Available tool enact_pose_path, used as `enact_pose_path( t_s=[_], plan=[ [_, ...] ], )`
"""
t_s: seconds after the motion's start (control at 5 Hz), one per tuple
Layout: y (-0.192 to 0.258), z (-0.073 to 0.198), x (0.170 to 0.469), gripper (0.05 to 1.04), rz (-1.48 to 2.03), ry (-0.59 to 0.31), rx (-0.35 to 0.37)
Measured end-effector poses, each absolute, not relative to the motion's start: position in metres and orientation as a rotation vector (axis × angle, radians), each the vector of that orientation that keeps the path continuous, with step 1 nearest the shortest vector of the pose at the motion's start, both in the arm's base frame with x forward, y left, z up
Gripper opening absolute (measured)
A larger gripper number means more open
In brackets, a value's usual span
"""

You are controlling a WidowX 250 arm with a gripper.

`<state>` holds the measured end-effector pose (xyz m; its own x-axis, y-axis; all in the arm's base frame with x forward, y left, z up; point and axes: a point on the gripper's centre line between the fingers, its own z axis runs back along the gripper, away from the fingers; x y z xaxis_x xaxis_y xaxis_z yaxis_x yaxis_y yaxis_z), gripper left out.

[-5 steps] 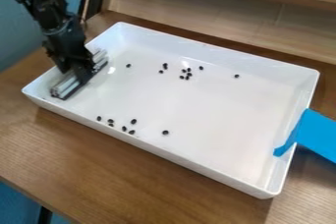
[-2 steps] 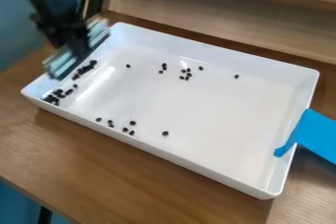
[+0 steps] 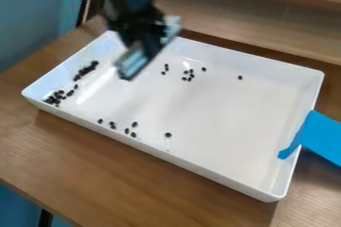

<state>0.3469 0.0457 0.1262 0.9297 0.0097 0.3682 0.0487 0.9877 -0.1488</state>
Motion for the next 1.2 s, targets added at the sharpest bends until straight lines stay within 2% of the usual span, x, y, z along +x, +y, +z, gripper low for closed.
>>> enact_pose_path(
  t_s=[0.2,0.6,0.8,1.2],
  plan=[
    [-0.003,0.109,0.369,0.387,-0.042,-0.338,-0.145],
    [-0.058,0.076,0.401,0.387,-0.054,-0.306,-0.095],
    [-0.071,0.063,0.410,0.387,-0.057,-0.300,-0.072],
    [-0.068,0.042,0.422,0.387,-0.039,-0.284,-0.041]
  ],
)
